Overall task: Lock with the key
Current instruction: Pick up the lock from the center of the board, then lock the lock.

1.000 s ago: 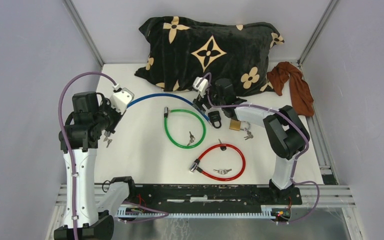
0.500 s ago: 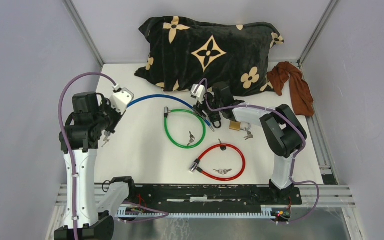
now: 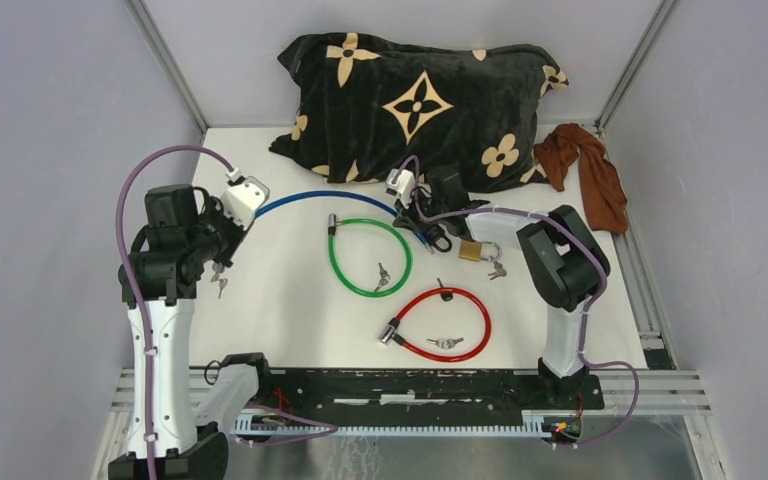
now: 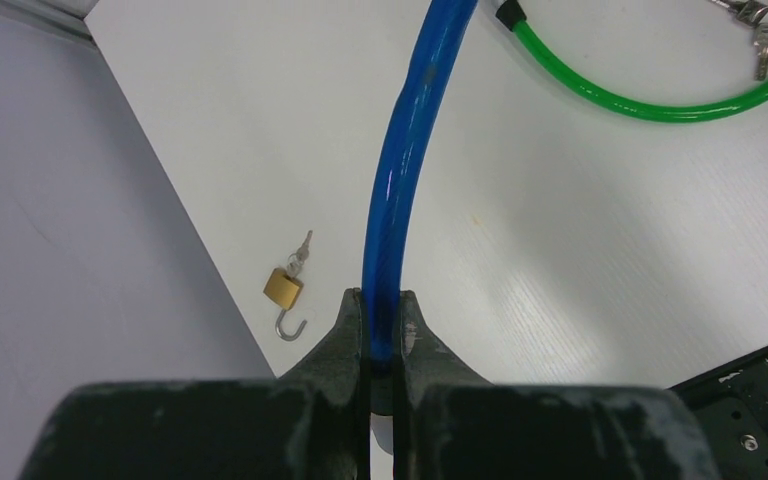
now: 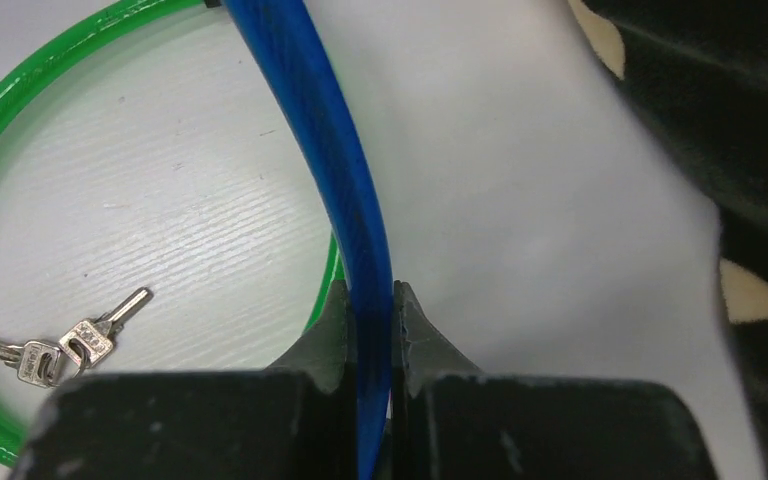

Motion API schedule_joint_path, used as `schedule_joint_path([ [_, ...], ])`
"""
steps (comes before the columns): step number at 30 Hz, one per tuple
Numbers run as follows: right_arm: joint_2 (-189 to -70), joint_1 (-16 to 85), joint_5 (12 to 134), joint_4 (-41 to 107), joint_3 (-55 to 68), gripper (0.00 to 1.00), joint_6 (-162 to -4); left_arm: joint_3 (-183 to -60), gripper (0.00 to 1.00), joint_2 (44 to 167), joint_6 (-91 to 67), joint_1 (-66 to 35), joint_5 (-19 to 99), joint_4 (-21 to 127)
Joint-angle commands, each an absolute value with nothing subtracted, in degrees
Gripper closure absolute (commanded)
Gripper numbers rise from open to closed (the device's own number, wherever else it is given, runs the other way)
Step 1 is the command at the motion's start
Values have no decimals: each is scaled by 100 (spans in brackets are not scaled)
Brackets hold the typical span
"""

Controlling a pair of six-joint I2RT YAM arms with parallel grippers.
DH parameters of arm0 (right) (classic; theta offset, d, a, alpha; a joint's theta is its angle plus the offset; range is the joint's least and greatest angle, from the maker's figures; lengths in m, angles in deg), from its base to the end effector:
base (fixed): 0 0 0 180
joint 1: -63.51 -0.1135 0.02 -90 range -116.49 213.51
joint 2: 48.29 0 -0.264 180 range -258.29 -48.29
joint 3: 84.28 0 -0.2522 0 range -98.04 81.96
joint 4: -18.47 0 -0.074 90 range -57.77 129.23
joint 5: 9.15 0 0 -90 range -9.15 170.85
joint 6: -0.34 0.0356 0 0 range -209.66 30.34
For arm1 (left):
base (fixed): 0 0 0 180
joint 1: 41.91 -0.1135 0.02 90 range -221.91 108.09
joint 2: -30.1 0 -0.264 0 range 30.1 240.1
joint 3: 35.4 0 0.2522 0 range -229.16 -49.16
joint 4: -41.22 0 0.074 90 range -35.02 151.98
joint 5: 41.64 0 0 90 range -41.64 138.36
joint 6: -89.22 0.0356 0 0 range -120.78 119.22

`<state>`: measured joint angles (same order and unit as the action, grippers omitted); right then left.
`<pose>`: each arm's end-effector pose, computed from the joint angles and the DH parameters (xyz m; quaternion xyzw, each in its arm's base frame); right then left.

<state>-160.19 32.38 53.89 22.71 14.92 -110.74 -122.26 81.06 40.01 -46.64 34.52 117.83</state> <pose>0.3517 0.2313 0.1670 -0.4762 0.7287 0.2454 0.4266 0.1405 0.0031 0.3956 0.3270 0.8424 0.0592 0.4241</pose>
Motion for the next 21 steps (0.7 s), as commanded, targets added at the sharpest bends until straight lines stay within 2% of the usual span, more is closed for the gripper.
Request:
schedule_joint_path([
  [1, -15577, 3513, 5496, 1860, 1332, 100, -10531, -12290, 98, 7903, 3639, -4648, 2658, 11379],
  [5, -14823, 3652, 5544, 1229, 1648, 100, -9908, -11579, 98, 7358, 3222, -4647, 1650, 10830],
  [6, -14585, 3672, 5568, 1116, 1707, 100, -9791, -11307, 95, 7191, 3057, -4641, 1534, 10583],
  [7, -14410, 3679, 5600, 1052, 1746, 100, -9736, -11079, 87, 7047, 2843, -4643, 1445, 10301],
  [13, -13281, 3686, 5738, 1038, 1584, 100, -9800, -10676, 73, 6882, 1084, -4634, 200, 9053],
  [17, -12835, 3680, 5803, 1174, 1251, 100, -9863, -10153, 60, 6772, 574, -4523, -127, 8488],
  [21, -12581, 3681, 5791, 1165, 1115, 100, -9767, -9210, 52, 6503, -469, -4261, -269, 7025],
])
